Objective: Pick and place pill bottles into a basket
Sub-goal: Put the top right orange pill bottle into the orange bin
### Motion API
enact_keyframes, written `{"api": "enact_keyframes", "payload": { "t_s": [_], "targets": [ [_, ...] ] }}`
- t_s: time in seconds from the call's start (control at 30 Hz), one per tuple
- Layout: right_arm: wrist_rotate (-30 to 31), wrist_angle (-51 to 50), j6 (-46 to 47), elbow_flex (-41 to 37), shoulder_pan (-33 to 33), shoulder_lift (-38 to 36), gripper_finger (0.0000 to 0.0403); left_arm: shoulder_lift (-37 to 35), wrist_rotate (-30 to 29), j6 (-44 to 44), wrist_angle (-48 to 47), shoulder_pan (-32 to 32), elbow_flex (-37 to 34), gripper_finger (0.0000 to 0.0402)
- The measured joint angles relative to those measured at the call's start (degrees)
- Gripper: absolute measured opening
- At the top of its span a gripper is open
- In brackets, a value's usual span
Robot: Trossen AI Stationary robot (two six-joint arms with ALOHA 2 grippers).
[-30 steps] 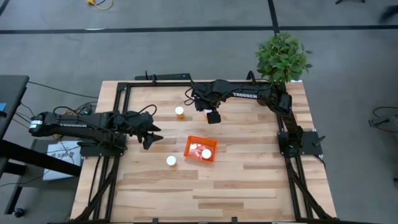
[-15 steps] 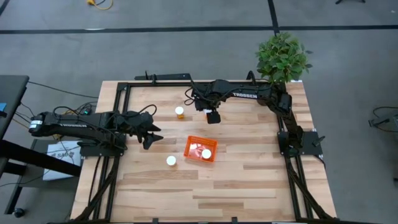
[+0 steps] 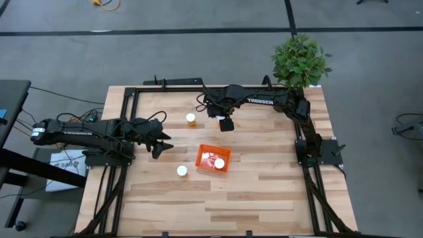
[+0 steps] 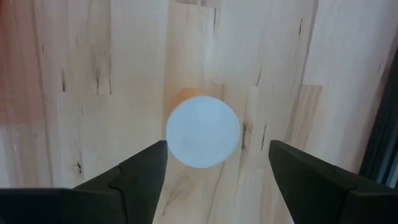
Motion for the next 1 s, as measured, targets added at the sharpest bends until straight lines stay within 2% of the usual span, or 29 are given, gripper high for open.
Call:
{"api": "enact_keyframes", "payload": {
  "t_s": [0.77,1.0],
  "targets": [
    [0.0,-0.2,0.8,0.0,-0.1,0.0,0.0276,0.0,0.0,0.0,0.0,0.0,0.0,0.0236],
    [-3.1,-0.2,1.5,0.0,-0.8,0.0,0.0276,0.0,0.0,0.0,0.0,0.0,0.0,0.0236]
  ]
}}
